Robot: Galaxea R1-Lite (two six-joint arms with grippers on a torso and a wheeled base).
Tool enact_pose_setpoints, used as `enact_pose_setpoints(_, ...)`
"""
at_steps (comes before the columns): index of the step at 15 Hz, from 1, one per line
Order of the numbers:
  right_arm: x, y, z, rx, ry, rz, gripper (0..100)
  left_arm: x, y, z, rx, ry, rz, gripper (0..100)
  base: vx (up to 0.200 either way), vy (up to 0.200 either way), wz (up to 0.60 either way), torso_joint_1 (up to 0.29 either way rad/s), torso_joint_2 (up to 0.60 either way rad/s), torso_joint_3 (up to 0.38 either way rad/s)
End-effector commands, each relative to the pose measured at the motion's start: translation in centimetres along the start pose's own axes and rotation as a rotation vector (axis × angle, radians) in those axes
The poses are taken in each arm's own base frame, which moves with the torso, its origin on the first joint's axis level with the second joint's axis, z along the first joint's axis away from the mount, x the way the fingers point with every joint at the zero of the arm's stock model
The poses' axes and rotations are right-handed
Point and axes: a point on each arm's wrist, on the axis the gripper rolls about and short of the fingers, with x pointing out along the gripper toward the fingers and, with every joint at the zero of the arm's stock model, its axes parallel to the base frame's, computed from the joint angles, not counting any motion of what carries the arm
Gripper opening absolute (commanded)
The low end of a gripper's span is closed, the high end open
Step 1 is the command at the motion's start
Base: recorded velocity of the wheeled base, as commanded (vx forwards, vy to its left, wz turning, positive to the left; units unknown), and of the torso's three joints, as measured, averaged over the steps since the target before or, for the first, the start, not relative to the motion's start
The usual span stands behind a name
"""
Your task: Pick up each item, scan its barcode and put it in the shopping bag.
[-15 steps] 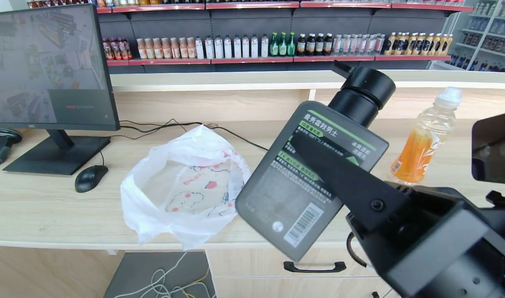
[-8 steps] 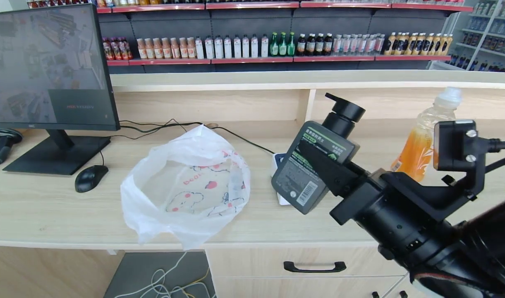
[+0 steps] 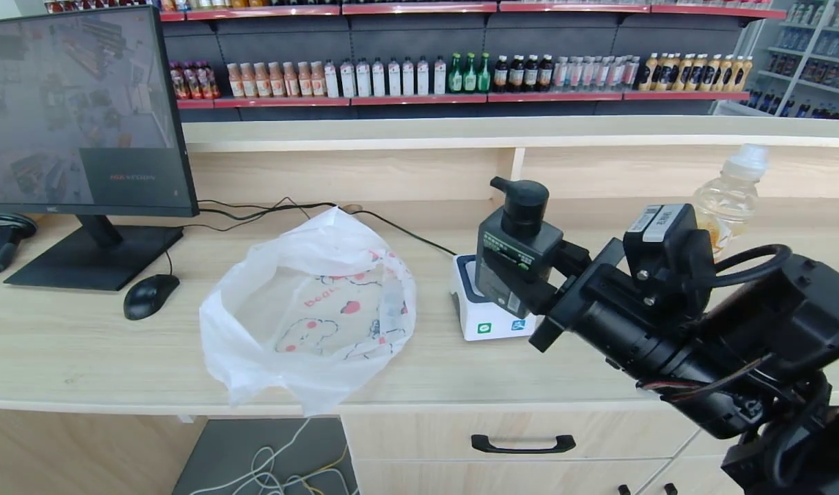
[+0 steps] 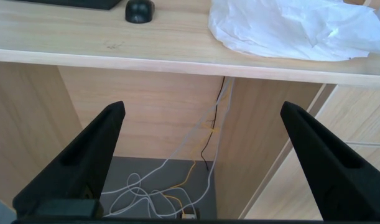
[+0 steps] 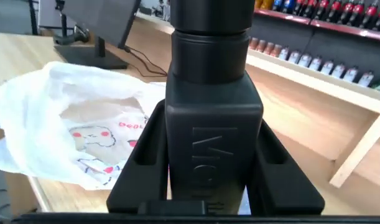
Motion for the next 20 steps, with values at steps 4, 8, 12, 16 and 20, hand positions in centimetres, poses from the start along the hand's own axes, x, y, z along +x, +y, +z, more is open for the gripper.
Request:
enact_pose_setpoints(4,1.8,-1.2,-2.5,-0.175,0.007,0.047,0,0.0,0.0,0.0,-0.002,0.000,0.000,100,0.000,0.000,0.00,0.000,0.00,0.000)
enact_pose_setpoints(8,3.1,-3.5,-4.0,-0.355,-0.031,0.089,0,0.0,0.0,0.0,-0.002,0.000,0.000,100,0.000,0.000,0.00,0.000,0.00,0.000)
enact_pose_setpoints(12,2.0,-6.3,-5.3,-0.475,-0.029,0.142,0,0.0,0.0,0.0,-0.002,0.000,0.000,100,0.000,0.000,0.00,0.000,0.00,0.000)
enact_pose_setpoints(16,2.8,-7.1,-6.1,-0.578,-0.094,0.225,0,0.0,0.0,0.0,-0.003,0.000,0.000,100,0.000,0.000,0.00,0.000,0.00,0.000)
enact_pose_setpoints(20,4.8,-7.6,-7.3,-0.610,-0.159,0.270,0,0.0,0.0,0.0,-0.003,0.000,0.000,100,0.000,0.000,0.00,0.000,0.00,0.000)
